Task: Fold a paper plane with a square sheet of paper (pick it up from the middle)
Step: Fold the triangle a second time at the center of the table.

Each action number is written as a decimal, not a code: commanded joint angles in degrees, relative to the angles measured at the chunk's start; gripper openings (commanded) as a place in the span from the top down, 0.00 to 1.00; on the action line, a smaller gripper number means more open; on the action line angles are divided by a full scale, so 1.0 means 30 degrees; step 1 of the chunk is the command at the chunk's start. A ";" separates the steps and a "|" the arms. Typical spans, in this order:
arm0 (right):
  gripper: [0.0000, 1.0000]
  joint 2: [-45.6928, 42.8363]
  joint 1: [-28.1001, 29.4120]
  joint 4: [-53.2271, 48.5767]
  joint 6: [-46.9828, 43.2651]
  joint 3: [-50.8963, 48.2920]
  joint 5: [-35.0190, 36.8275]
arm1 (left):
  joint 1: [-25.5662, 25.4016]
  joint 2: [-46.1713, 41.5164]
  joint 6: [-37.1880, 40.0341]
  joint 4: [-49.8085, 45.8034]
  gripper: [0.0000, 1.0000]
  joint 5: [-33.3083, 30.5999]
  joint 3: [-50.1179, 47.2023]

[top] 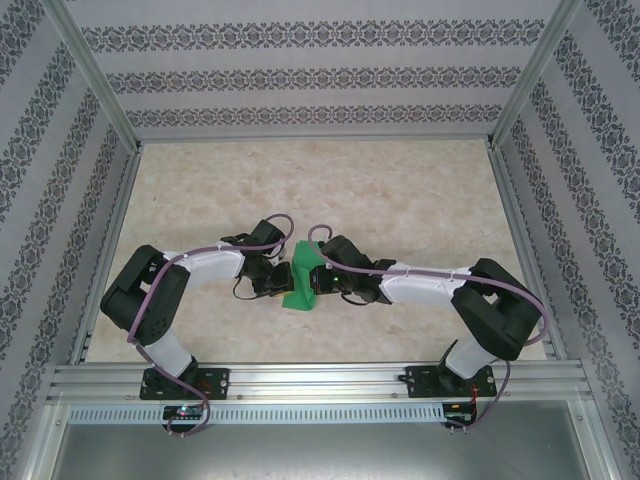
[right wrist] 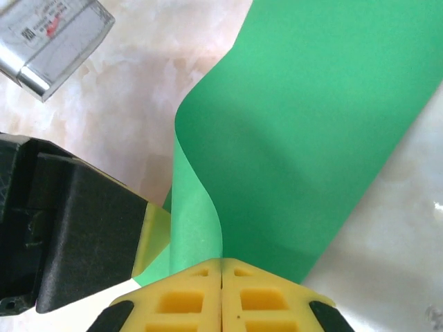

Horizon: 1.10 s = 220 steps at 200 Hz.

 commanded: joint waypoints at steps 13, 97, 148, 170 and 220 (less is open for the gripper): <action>0.92 0.0548 -0.0420 -0.1998 -0.2409 0.1283 -0.1963 | 0.0134 0.0414 0.0274 -0.0538 0.89 -0.1465 0.0082; 0.91 0.0823 -0.1094 -0.4603 -0.3800 0.2461 -0.2081 | 0.0131 0.0311 0.0730 -0.0676 0.88 -0.1083 0.0616; 0.91 0.2132 -0.1272 -0.5034 -0.4556 0.3809 -0.1890 | 0.0126 0.0488 0.0858 -0.0659 0.88 -0.1076 0.0632; 0.91 0.2423 -0.1360 -0.5067 -0.4745 0.4047 -0.2019 | 0.0150 0.0521 0.0872 -0.0714 0.87 -0.1105 0.0651; 0.91 0.2876 -0.1389 -0.5689 -0.5125 0.4309 -0.1836 | 0.0137 0.0518 0.0983 -0.0934 0.87 -0.1124 0.0725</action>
